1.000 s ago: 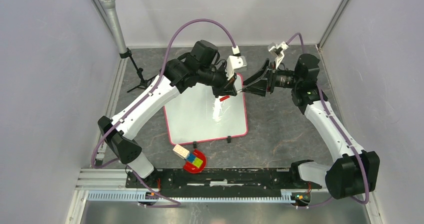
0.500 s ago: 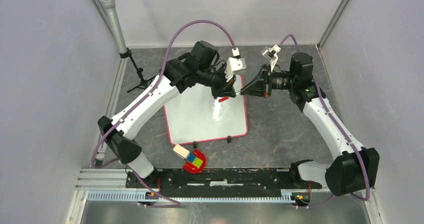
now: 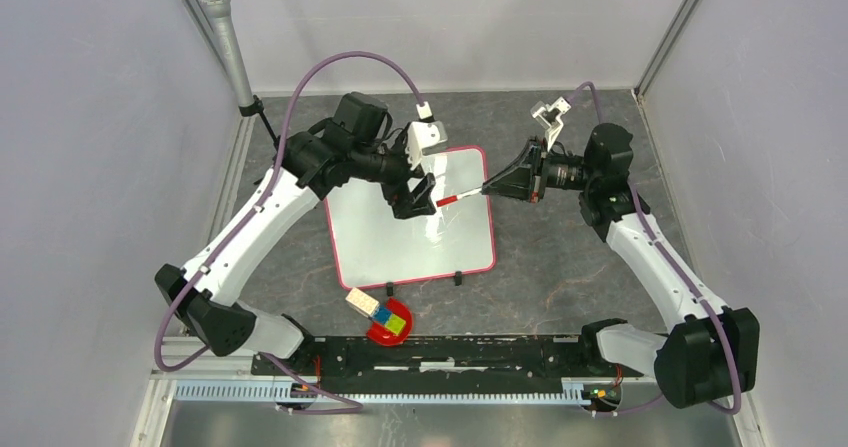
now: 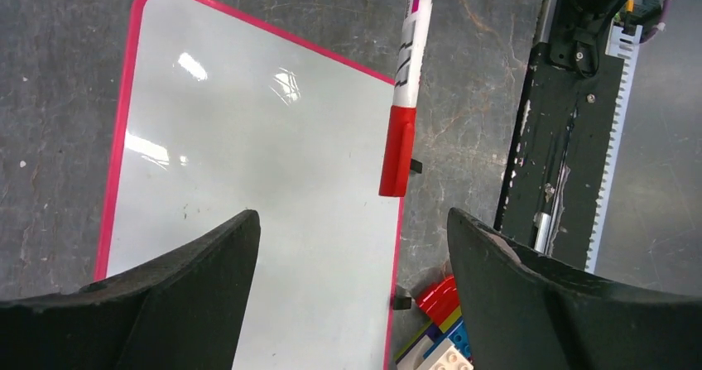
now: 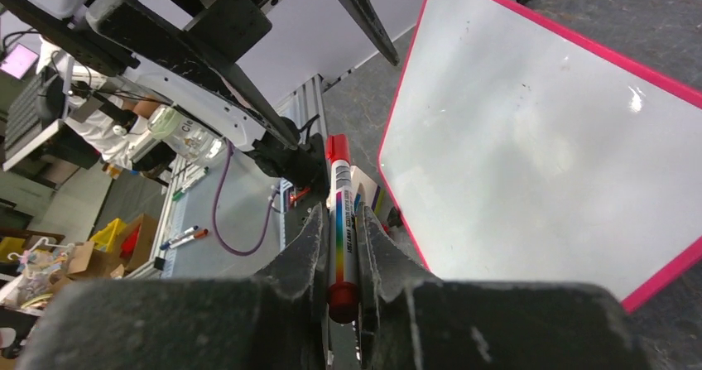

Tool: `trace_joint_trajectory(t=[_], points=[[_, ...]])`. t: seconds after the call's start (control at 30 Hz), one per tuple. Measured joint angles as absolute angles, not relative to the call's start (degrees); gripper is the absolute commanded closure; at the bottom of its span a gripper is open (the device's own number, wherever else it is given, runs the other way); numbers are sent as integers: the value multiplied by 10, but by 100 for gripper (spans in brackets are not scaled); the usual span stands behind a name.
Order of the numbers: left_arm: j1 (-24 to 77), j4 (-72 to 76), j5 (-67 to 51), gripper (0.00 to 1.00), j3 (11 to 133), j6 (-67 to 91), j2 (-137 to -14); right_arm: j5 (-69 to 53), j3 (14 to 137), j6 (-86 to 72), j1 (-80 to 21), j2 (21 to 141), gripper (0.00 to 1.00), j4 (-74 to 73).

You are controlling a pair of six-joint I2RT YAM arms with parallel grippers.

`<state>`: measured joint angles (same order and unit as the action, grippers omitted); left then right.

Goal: Write a sentence on the whiteboard
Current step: Open the whiteboard marker at the center of the board.

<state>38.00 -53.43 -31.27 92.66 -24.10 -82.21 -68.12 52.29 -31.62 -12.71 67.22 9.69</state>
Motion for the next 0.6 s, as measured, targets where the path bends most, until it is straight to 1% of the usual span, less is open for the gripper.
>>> trace_joint_trajectory(t=[0.17,0.3,0.37,0.43,0.47,0.53,0.57,0.6], points=[[373,-528,-338,22,906,-237,-813,-680,508,-378,-134,668,100,157],[374,-520,-352,29,902,-233,-813,-679,507,-399,-151,662,100,178],[374,-515,-361,36,902,-228,-813,-679,507,-402,-157,659,100,182],[374,-510,-369,48,902,-222,-813,-677,507,-402,-161,655,100,184],[374,-509,-374,57,902,-220,-813,-674,507,-402,-163,654,100,183],[376,-508,-385,71,902,-216,-813,-669,507,-400,-164,653,100,183],[377,-507,-393,82,900,-215,-813,-667,507,-397,-164,653,97,183],[379,-507,-398,89,897,-213,-813,-665,507,-395,-164,653,93,182]])
